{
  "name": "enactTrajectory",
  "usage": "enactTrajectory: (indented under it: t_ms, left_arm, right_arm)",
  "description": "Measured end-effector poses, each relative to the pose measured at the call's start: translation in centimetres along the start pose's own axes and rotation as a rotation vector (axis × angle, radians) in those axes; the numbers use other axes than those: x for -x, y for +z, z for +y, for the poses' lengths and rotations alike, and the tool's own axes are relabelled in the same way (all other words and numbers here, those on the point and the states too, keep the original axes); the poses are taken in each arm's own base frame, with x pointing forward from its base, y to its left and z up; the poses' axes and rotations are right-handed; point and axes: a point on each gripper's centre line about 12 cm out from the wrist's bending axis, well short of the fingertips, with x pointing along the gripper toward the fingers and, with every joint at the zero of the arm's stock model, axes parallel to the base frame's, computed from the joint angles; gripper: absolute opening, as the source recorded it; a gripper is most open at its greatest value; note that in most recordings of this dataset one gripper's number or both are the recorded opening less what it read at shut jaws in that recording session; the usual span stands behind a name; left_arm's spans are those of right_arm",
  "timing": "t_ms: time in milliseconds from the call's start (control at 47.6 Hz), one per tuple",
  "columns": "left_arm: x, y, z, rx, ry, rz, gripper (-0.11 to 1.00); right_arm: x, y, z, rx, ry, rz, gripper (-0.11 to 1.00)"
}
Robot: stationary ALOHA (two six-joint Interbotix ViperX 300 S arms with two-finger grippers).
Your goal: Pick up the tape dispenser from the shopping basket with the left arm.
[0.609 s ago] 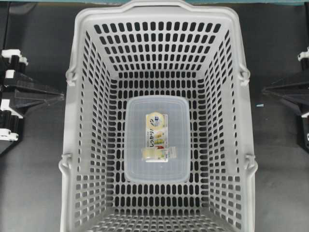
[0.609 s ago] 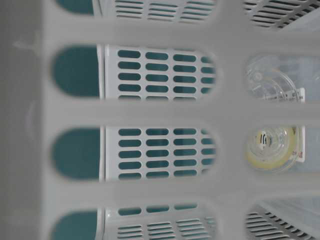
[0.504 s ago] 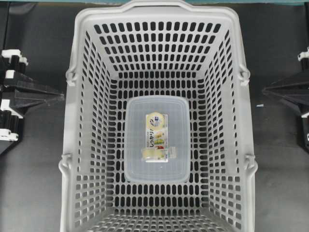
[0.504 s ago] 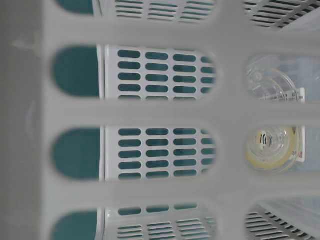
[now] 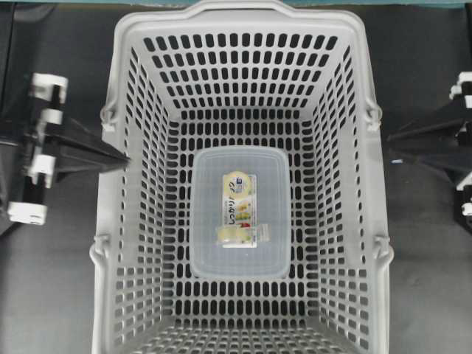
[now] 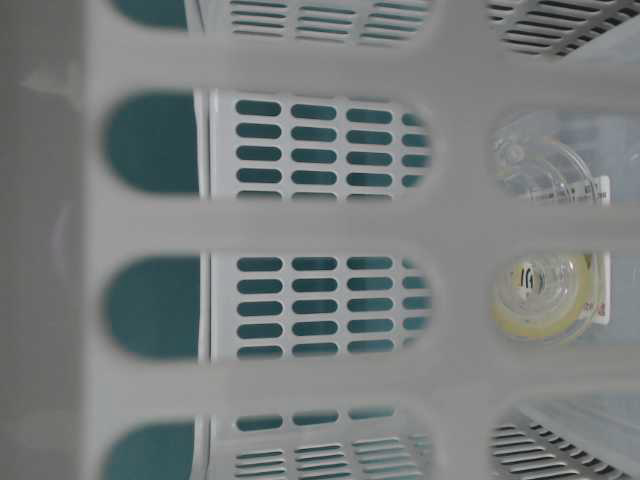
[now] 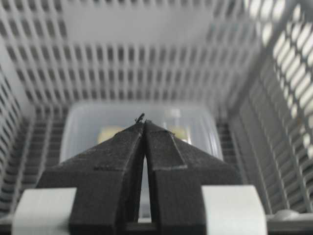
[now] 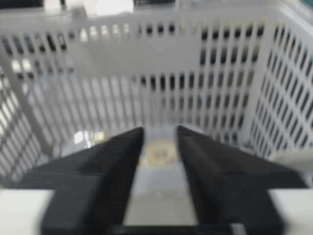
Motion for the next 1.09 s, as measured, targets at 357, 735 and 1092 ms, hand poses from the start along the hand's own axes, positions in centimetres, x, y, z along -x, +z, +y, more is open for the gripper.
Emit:
enactTrajectory:
  t_ms: [357, 735, 1092]
  left_arm:
    - [-6.1, 2.5, -0.9, -0.003, 0.009, 0.27, 0.0]
    - [-12.6, 1.2, -2.1, -0.015, 0.008, 0.471, 0.26]
    - [-17.6, -1.0, -4.0, 0.011, 0.013, 0.646, 0.86]
  right_arm:
    - [0.2, 0.1, 0.0, -0.003, -0.001, 0.046, 0.79]
    - [0.3, 0.6, 0.0, -0.003, 0.001, 0.005, 0.78]
    - [0.4, 0.8, 0.1, -0.003, 0.003, -0.009, 0.78]
